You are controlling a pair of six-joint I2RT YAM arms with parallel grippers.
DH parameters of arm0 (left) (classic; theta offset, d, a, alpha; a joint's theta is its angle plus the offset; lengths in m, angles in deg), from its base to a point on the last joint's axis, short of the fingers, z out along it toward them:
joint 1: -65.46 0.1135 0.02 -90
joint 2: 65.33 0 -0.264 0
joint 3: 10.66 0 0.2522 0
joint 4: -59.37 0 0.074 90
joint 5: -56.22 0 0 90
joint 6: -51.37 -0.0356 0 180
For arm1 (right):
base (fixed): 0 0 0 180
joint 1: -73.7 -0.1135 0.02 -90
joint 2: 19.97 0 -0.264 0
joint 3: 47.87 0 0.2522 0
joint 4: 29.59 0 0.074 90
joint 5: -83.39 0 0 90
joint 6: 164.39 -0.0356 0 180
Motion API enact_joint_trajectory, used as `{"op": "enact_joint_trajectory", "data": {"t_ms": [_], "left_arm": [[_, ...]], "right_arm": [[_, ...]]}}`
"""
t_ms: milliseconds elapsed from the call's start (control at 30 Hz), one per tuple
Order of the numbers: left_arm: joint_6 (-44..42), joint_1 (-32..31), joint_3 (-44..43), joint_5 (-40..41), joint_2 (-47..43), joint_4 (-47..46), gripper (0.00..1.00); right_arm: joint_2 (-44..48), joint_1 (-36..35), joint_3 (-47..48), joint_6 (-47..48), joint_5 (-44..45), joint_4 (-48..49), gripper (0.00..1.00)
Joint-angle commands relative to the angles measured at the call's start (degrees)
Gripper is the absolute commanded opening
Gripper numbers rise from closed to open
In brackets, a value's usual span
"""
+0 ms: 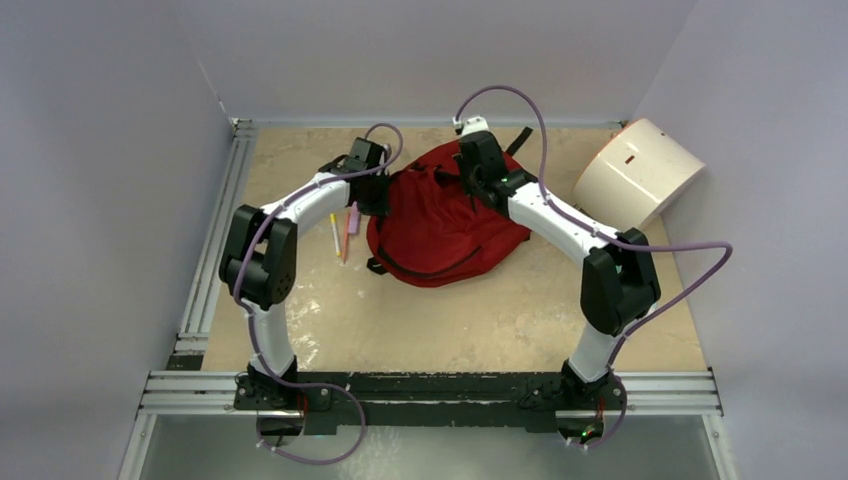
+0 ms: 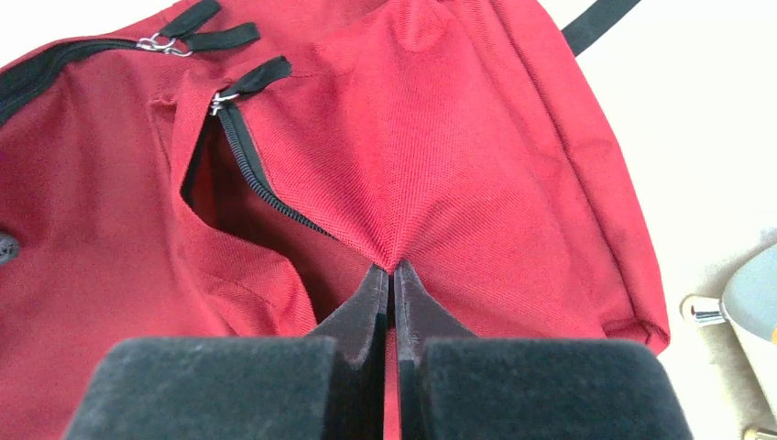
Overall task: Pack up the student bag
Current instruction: Pick up the stationery from the center of the board.
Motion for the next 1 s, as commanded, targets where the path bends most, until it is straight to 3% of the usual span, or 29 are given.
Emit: {"op": "enact_joint_trajectory", "data": {"t_ms": [0, 167, 400, 767, 967], "left_arm": [[-0.6, 0.4, -0.7, -2.4, -5.8, -5.7, 0.12], [2.1, 0.4, -0.6, -3.2, -10.9, -6.5, 0.33], [7.2, 0.3, 1.6, -9.0, -17.4, -10.5, 0.46], [16.4, -0.9, 5.6, -21.6, -15.7, -22.3, 0.45], [16.0, -4.1, 1.3, -21.0, -10.5, -22.8, 0.41]], "right_arm": [[4.1, 0.3, 1.1, -2.5, -3.6, 3.3, 0.0], [4.8, 0.7, -1.4, -4.2, -5.7, 4.6, 0.0], [6.6, 3.1, -3.8, -6.4, -11.0, 6.7, 0.0], [9.1, 5.2, -5.5, -8.6, -17.4, 8.7, 0.0], [10.5, 5.3, -6.0, -9.3, -18.9, 9.8, 0.0]]}}
